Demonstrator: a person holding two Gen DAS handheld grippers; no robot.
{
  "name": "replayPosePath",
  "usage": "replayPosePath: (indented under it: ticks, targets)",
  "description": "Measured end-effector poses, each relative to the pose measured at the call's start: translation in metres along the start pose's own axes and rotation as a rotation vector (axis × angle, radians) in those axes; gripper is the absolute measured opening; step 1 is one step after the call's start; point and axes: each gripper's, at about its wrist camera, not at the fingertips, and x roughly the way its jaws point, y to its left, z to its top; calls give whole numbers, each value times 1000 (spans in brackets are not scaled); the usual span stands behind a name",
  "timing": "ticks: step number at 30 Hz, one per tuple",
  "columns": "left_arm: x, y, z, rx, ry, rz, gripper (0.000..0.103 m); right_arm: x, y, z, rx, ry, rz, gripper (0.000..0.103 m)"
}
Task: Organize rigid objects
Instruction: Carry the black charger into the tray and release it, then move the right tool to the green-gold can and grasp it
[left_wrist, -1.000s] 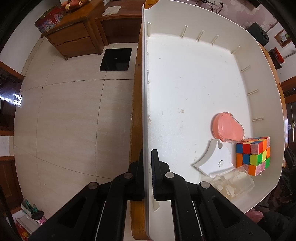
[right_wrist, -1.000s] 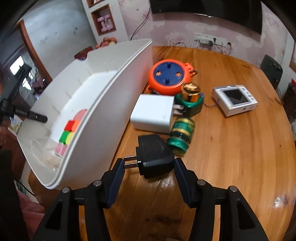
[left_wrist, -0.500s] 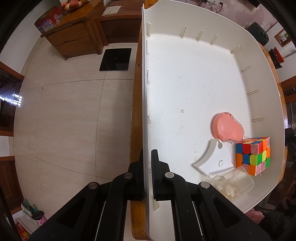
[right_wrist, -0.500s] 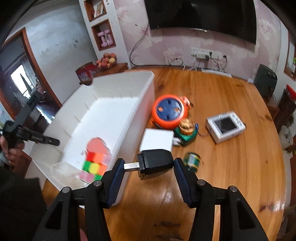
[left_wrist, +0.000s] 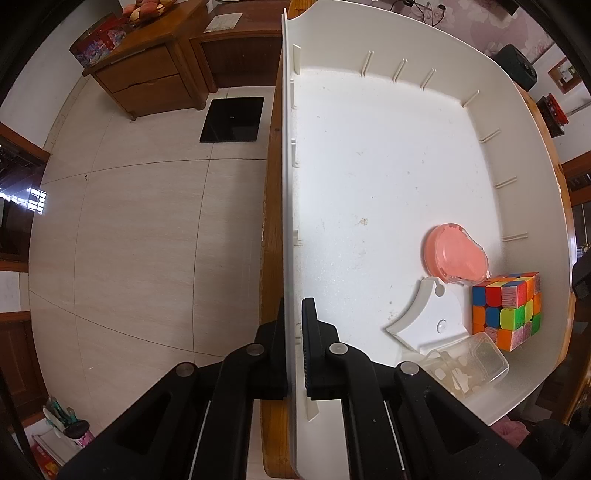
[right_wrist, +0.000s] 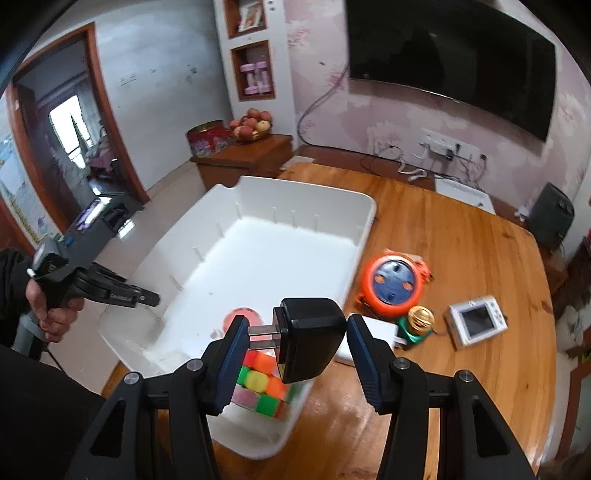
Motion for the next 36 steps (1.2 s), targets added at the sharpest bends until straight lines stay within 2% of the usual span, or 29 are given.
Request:
replayPosePath:
  ticks: [12,23,27,32,36]
  targets:
    - [-1,-1,1,-1,0,1,4,8,31,18,-95,9,55,55]
    - [-1,-2,1,4,2,4,5,11,34,20,-100,25,57,55]
    - [0,-5,1,10,3,8,5,12,33,21,-96,29,51,62]
    - [1,-5,0,13,4,9,5,12,30,21,-87,27,45,63]
    - [0,-6,0,13,4,8,5,8,25,21,-76,12,33,68]
